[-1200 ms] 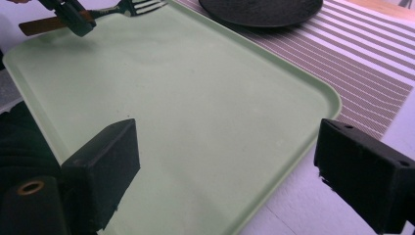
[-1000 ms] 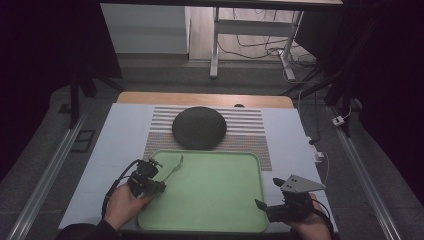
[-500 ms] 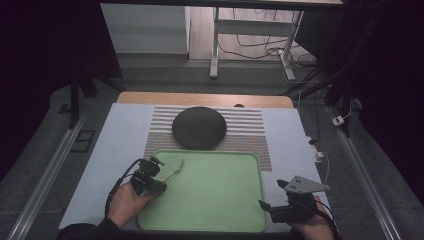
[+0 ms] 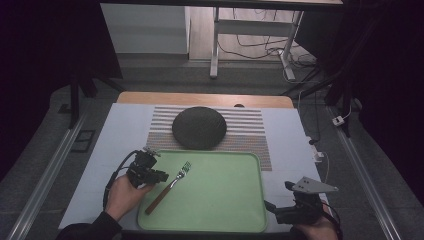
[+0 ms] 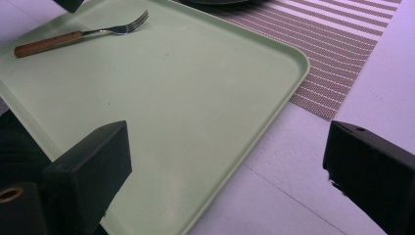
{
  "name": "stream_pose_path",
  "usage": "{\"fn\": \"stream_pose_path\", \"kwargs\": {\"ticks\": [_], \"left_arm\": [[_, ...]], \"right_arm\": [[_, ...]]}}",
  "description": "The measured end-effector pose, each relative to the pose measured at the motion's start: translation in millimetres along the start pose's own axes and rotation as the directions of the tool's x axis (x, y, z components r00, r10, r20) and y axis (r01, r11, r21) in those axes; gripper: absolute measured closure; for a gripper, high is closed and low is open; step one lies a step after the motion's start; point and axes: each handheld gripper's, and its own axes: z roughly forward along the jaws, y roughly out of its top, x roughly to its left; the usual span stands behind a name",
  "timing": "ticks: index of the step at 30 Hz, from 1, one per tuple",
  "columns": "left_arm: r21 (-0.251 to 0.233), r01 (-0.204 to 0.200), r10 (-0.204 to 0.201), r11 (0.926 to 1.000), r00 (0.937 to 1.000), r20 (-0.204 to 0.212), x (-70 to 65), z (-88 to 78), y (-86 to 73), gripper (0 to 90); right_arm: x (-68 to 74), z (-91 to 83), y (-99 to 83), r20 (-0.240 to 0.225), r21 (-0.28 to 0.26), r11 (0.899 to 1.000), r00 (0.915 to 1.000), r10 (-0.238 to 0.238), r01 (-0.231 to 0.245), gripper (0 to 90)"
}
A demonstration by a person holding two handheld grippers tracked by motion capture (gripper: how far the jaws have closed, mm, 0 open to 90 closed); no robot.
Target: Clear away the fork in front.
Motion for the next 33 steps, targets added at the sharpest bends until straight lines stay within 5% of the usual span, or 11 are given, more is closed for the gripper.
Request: {"fn": "stream_pose_path", "kwargs": {"ticks": [5, 11, 18, 24, 33], "left_arm": [[-0.034, -0.045, 0.047, 0.9984, 0.9974, 0.055, -0.2, 3.6, 9.3, 88.3], [-0.003, -0.126, 0.126, 0.992, 0.9892, 0.074, -12.5, 18.3, 19.4, 88.7], [0.033, -0.22, 0.217, 0.9749, 0.9732, 0.075, -31.3, 42.1, 31.7, 88.7], [0.046, -0.245, 0.241, 0.9685, 0.9674, 0.079, -38.4, 53.3, 36.9, 88.7], [0.063, -0.241, 0.239, 0.9685, 0.9703, 0.038, -36.5, 66.0, 40.9, 88.7]], "right_arm": [[-0.2, 0.8, 0.0, -0.005, 0.008, 1.0, 1.0, -0.002, 0.003, 3.8], [0.3, 1.7, 0.2, -0.009, 0.018, 1.0, 0.9999, -0.006, 0.006, 3.8], [-0.9, 2.5, 0.2, -0.013, 0.024, 1.0, 0.9999, 0.004, -0.004, 3.1], [-1.5, 2.9, 0.1, -0.012, 0.028, 1.0, 0.9999, 0.01, -0.009, 2.9], [-1.5, 2.9, 0.1, -0.011, 0.03, 1.0, 0.9999, 0.009, -0.008, 2.9]]}}
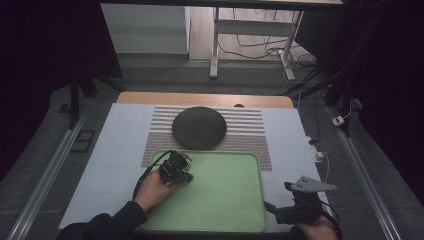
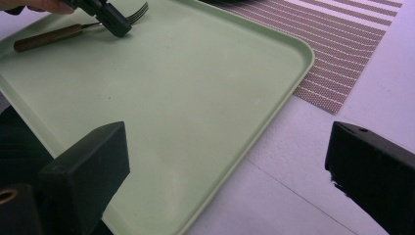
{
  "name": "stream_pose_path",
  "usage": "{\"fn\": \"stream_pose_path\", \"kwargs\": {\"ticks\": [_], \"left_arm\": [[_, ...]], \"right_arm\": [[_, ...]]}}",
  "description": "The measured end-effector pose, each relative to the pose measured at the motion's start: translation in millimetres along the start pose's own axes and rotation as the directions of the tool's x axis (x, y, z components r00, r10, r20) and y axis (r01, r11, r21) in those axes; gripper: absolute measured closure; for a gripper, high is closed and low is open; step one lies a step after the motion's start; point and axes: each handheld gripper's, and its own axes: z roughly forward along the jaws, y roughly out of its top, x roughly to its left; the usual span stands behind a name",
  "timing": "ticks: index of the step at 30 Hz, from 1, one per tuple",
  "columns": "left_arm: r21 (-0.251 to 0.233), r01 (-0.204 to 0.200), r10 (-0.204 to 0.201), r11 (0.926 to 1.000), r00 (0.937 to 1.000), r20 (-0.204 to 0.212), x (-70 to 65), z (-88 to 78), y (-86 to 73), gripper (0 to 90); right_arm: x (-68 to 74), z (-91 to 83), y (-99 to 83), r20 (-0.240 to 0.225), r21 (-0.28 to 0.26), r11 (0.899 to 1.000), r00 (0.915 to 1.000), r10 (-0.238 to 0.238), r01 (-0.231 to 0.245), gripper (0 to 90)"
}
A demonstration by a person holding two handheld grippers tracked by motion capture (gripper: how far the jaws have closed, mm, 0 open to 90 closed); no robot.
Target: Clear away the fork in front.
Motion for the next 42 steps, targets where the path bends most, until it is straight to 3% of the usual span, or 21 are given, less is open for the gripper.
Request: {"fn": "stream_pose_path", "kwargs": {"ticks": [8, 12, 18, 23, 27, 30, 37, 40, 41, 42], "left_arm": [[-0.006, 0.034, -0.034, 0.9994, 0.9984, -0.046, 10.6, -4.2, -2.6, 88.7], [0.0, 0.071, -0.071, 0.9975, 0.9935, -0.089, 22.9, -10.0, -7.1, 88.6], [-0.006, 0.124, -0.124, 0.9923, 0.988, -0.092, 37.9, -16.1, -13.7, 88.6], [-0.007, 0.177, -0.177, 0.9841, 0.9799, -0.092, 52.2, -22.2, -20.3, 88.5], [-0.019, 0.221, -0.222, 0.975, 0.9695, -0.104, 64.7, -27.5, -26.4, 88.4], [-0.026, 0.232, -0.234, 0.9723, 0.967, -0.102, 68.6, -28.6, -28.2, 88.4], [-0.046, 0.231, -0.234, 0.9719, 0.9692, -0.077, 71.2, -28.9, -29.8, 83.6], [-0.075, 0.213, -0.218, 0.9741, 0.9741, -0.06, 70.5, -32.1, -30.7, 79.7], [-0.093, 0.208, -0.213, 0.9737, 0.9758, -0.05, 70.3, -33.8, -31.1, 73.5], [-0.135, 0.182, -0.188, 0.9741, 0.9815, -0.036, 69.1, -37.7, -32.2, 70.0]], "right_arm": [[0.4, -0.2, 0.0, -0.006, 0.002, 1.0, 0.9999, -0.009, 0.009, 2.9], [0.4, -0.3, -0.1, -0.01, 0.0, 1.0, 0.9999, -0.008, 0.008, 2.9], [0.4, 0.0, 0.0, -0.013, 0.002, 1.0, 0.9999, -0.01, 0.01, 2.9], [0.6, 0.3, 0.0, -0.016, 0.003, 1.0, 0.9998, -0.011, 0.011, 2.9], [0.4, 0.4, 0.0, -0.016, 0.003, 1.0, 0.9998, -0.012, 0.012, 2.9], [0.3, 0.6, 0.1, -0.016, 0.005, 1.0, 0.9998, -0.011, 0.011, 2.9], [0.3, 0.5, 0.1, -0.014, 0.006, 1.0, 0.9999, -0.007, 0.007, 2.9], [0.4, 0.5, 0.1, -0.014, 0.005, 1.0, 0.9999, -0.008, 0.008, 2.9], [0.4, 0.5, 0.0, -0.014, 0.005, 1.0, 0.9998, -0.013, 0.013, 2.9], [0.7, 0.5, 0.1, -0.015, 0.005, 1.0, 0.9998, -0.011, 0.011, 2.9]]}}
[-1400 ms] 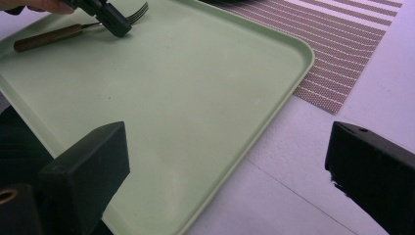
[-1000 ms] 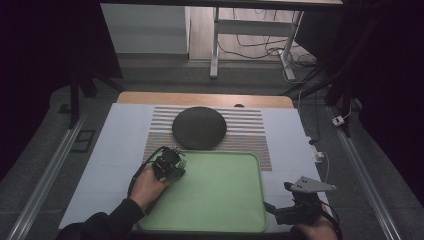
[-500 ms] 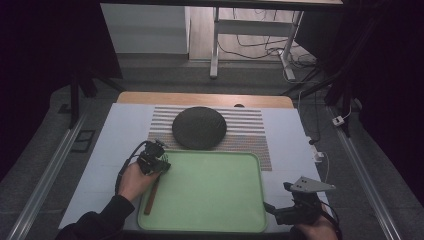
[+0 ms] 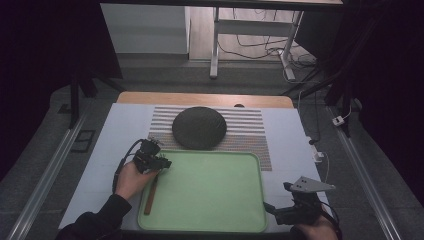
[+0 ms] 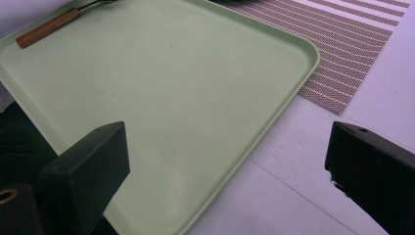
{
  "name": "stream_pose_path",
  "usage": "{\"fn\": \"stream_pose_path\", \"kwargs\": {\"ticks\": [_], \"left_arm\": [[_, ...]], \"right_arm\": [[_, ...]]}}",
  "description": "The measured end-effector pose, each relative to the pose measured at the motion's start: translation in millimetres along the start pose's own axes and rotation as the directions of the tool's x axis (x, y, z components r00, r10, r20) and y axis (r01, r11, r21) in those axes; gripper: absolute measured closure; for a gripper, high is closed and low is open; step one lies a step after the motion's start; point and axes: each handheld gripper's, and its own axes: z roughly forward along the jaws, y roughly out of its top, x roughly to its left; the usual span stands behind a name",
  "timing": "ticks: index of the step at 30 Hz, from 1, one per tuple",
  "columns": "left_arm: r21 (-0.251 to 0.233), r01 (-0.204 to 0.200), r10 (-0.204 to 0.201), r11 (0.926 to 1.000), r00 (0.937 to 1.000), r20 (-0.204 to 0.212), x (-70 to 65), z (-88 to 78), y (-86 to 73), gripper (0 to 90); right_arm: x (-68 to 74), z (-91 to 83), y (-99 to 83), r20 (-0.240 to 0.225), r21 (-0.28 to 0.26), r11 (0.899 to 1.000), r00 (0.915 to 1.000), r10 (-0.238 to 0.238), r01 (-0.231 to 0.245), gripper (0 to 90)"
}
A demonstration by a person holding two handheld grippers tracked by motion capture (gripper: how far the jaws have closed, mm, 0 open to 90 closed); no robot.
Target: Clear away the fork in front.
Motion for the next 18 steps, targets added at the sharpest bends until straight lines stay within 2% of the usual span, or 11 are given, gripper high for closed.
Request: {"fn": "stream_pose_path", "kwargs": {"ticks": [1, 2, 3, 4, 5, 8, 10, 13, 14, 16, 18], "left_arm": [[0.0, 0.0, 0.0, 1.0, 1.0, 0.0, 0.0, 0.0, 0.0, 66.4], [-0.022, -0.015, 0.015, 0.9996, 0.9999, 0.003, -0.5, -1.9, -0.6, 62.0], [-0.04, -0.028, 0.028, 0.9988, 0.9996, 0.003, -1.3, -3.6, -1.2, 62.0], [-0.051, -0.039, 0.039, 0.998, 0.9992, 0.007, -1.9, -5.2, -1.7, 55.0], [-0.058, -0.044, 0.044, 0.9974, 0.9989, 0.013, -2.5, -6.7, -2.0, 52.1], [-0.079, -0.045, 0.048, 0.9959, 0.9981, 0.038, -4.1, -11.8, -3.3, 42.8], [-0.089, -0.039, 0.044, 0.9953, 0.9976, 0.054, -5.7, -15.9, -4.8, 40.4], [-0.107, -0.05, 0.059, 0.993, 0.9951, 0.08, -8.4, -22.9, -8.6, 32.5], [-0.115, -0.048, 0.058, 0.9922, 0.9944, 0.088, -9.4, -25.5, -10.0, 27.1], [-0.128, -0.044, 0.058, 0.9908, 0.9923, 0.109, -11.2, -31.1, -12.8, 25.3], [-0.136, -0.053, 0.068, 0.9892, 0.9919, 0.108, -14.4, -36.8, -15.7, 22.4]], "right_arm": [[0.0, 0.0, 0.0, 0.0, 0.0, 1.0, 1.0, 0.0, 0.0, 2.9], [0.3, 0.0, 0.0, 0.002, 0.001, 1.0, 1.0, -0.001, 0.001, 2.9], [0.3, 0.0, 0.0, 0.002, 0.001, 1.0, 1.0, -0.001, 0.001, 2.9], [0.6, 0.0, 0.1, 0.002, 0.001, 1.0, 1.0, -0.003, 0.003, 2.9], [0.8, 0.0, 0.2, 0.002, 0.001, 1.0, 1.0, -0.003, 0.003, 2.9], [1.0, 0.2, 0.2, 0.001, 0.002, 1.0, 1.0, -0.007, 0.007, 2.9], [1.0, 0.2, 0.2, 0.001, 0.002, 1.0, 0.9999, -0.01, 0.01, 2.9], [1.0, 0.5, 0.3, 0.001, 0.004, 1.0, 0.9999, -0.011, 0.011, 2.9], [1.1, 0.5, 0.4, 0.004, 0.009, 1.0, 0.9999, -0.013, 0.013, 2.9], [1.4, 0.5, 0.5, 0.004, 0.01, 1.0, 0.9999, -0.013, 0.013, 2.9], [1.7, 0.6, 0.5, 0.004, 0.01, 1.0, 0.9999, -0.012, 0.012, 2.9]]}}
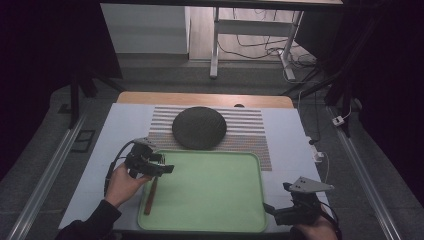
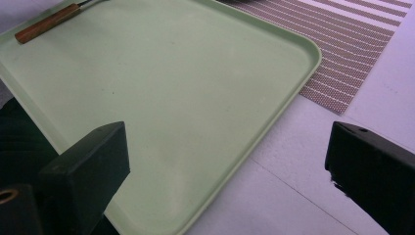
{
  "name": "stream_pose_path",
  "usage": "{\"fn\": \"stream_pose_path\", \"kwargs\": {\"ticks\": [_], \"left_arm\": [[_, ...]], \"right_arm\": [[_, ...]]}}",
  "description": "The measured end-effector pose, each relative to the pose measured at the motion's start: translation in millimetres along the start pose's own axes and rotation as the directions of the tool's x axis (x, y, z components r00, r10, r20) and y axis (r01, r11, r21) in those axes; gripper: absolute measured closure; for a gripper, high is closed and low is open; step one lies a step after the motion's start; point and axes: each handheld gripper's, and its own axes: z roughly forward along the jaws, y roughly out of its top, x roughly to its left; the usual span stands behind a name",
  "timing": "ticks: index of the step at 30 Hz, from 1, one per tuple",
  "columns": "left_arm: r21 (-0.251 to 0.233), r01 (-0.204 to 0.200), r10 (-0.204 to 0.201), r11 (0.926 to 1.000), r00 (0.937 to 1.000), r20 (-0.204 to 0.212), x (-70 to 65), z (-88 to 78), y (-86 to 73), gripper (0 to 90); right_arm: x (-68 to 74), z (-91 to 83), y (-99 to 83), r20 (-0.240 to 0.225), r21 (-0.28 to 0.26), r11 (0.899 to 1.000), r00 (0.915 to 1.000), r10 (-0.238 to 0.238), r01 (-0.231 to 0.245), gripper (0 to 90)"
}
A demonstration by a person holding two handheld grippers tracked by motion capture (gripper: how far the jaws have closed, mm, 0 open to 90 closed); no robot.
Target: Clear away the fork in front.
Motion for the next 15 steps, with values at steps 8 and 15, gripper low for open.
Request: {"fn": "stream_pose_path", "kwargs": {"ticks": [8, 15], "left_arm": [[-0.068, -0.019, 0.022, 0.9975, 0.9988, 0.043, -11.5, -26.8, -16.7, 9.8], [-0.122, -0.003, 0.012, 0.9926, 0.9974, 0.071, -12.8, -47.8, -36.6, 4.1]], "right_arm": [[-0.6, 0.1, -0.2, -0.002, 0.001, 1.0, 1.0, 0.0, 0.0, 2.9], [-0.3, 0.5, 0.0, 0.0, 0.002, 1.0, 1.0, 0.001, -0.001, 2.9]]}}
